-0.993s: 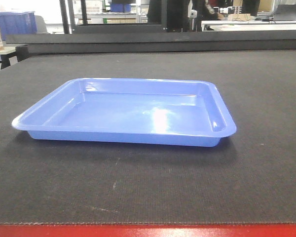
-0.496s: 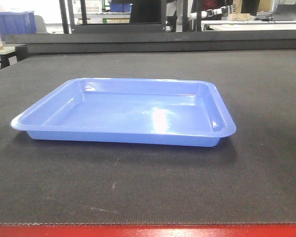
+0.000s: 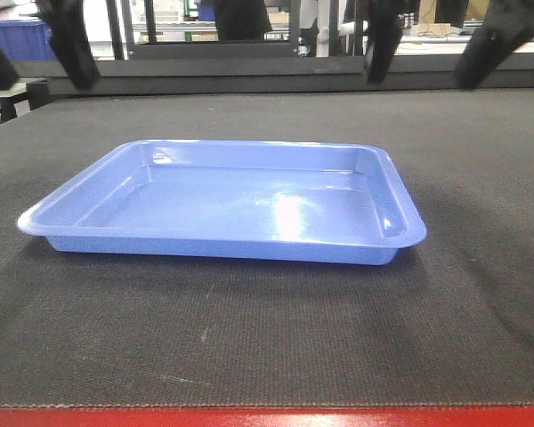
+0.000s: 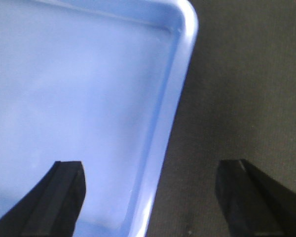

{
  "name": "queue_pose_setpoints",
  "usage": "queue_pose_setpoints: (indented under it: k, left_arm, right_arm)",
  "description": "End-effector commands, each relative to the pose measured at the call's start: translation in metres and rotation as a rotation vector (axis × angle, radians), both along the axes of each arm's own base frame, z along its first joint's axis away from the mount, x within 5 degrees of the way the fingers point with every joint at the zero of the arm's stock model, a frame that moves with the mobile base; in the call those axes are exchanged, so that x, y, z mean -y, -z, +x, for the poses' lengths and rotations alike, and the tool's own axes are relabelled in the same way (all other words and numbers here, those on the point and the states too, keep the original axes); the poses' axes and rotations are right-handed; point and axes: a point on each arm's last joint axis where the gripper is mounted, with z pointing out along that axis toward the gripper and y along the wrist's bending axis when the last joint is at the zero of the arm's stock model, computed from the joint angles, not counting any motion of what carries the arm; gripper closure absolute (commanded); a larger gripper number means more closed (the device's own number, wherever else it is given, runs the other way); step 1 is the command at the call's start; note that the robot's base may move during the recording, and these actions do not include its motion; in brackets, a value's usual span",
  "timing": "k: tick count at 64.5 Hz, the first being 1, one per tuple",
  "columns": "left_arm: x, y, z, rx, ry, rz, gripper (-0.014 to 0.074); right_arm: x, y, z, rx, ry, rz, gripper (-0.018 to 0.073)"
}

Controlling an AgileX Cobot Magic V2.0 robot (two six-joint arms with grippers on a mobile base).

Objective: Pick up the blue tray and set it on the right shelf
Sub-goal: 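Close both grippers on the tray rims and lift the tray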

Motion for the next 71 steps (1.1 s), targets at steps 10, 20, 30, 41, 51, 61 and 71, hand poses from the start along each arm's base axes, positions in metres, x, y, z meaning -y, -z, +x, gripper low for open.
queue_pose_setpoints:
  k: [10, 20, 30, 41, 51, 61, 71]
  left_arm:
    - [0.003, 0.005, 0.032, -0.008, -0.058, 0.063, 0.0143]
    - [0.007, 0.025, 0.051, -0.039, -0.064, 0.070, 0.0143]
    - [0.004, 0.044, 0.064, -0.090, -0.102, 0.015, 0.0143]
    - [-0.003, 0.058, 0.072, -0.118, -0.124, 0.014, 0.0143]
    - [-0.002, 0.065, 0.074, -0.137, -0.117, 0.014, 0.0143]
    - [0.001, 0.070, 0.074, -0.167, -0.108, -0.005, 0.0146]
    - [0.001, 0.068, 0.074, -0.166, -0.109, -0.013, 0.0324]
  right_arm:
    - [-0.006, 0.012, 0.026, 0.003, 0.058, -0.010, -0.0072]
    - [-0.011, 0.041, 0.037, -0.065, 0.056, -0.037, -0.0072]
    - [-0.015, 0.060, 0.044, -0.105, 0.053, -0.051, -0.0072]
    - [-0.017, 0.069, 0.047, -0.111, 0.052, -0.052, -0.0072]
    - [-0.018, 0.068, 0.050, -0.083, 0.053, -0.034, -0.0071]
    - [-0.018, 0.068, 0.050, -0.084, 0.053, -0.033, 0.0027]
    - [-0.017, 0.069, 0.048, -0.108, 0.054, -0.043, 0.0333]
